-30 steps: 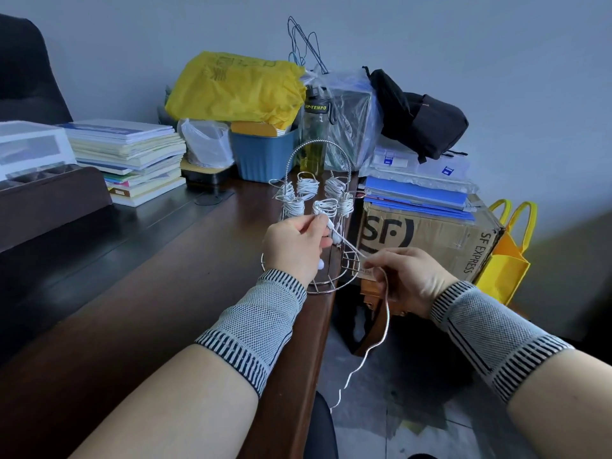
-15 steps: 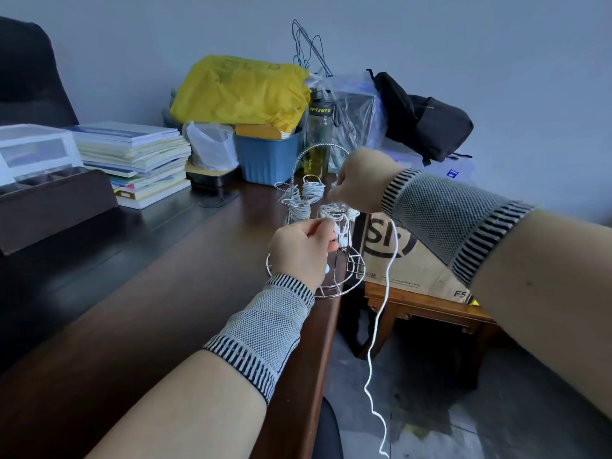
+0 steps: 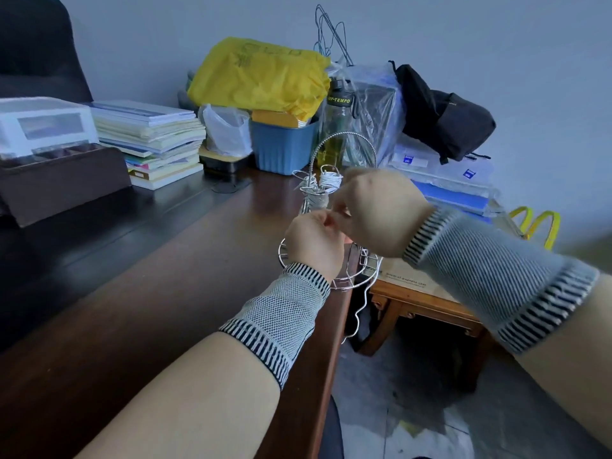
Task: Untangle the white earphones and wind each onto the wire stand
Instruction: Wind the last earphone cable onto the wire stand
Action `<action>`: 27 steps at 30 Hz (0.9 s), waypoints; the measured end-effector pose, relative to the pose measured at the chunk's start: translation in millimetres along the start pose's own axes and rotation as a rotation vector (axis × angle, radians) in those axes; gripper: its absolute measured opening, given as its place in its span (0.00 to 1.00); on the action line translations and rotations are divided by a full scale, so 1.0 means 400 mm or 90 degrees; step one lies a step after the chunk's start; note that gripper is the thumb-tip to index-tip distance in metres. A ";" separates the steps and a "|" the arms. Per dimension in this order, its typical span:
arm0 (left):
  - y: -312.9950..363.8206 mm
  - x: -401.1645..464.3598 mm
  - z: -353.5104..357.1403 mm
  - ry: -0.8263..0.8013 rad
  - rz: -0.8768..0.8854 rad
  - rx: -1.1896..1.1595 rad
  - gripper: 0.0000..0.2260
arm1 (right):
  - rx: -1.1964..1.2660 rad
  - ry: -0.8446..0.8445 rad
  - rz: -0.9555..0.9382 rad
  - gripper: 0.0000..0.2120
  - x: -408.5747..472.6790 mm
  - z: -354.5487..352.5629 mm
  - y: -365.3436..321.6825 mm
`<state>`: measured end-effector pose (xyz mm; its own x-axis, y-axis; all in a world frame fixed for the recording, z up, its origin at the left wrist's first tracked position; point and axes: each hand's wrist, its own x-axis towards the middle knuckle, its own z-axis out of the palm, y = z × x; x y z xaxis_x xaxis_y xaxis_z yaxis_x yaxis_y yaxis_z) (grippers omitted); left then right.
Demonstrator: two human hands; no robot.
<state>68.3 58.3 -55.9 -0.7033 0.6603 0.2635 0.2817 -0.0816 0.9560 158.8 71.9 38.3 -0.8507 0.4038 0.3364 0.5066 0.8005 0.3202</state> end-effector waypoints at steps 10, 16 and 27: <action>-0.004 -0.020 -0.007 -0.031 0.048 -0.008 0.07 | 0.521 0.026 0.340 0.09 -0.092 0.127 0.085; 0.004 -0.031 -0.011 -0.052 0.030 -0.072 0.12 | 0.539 0.013 0.366 0.10 -0.079 0.131 0.093; 0.012 -0.035 -0.010 -0.038 -0.002 -0.111 0.02 | 0.432 -0.116 0.415 0.11 -0.084 0.097 0.155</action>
<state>76.8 45.8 -54.6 -0.6629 0.7032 0.2572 0.1581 -0.2043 0.9661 213.6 125.1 12.6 -0.4683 0.8773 0.1054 0.7478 0.4571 -0.4815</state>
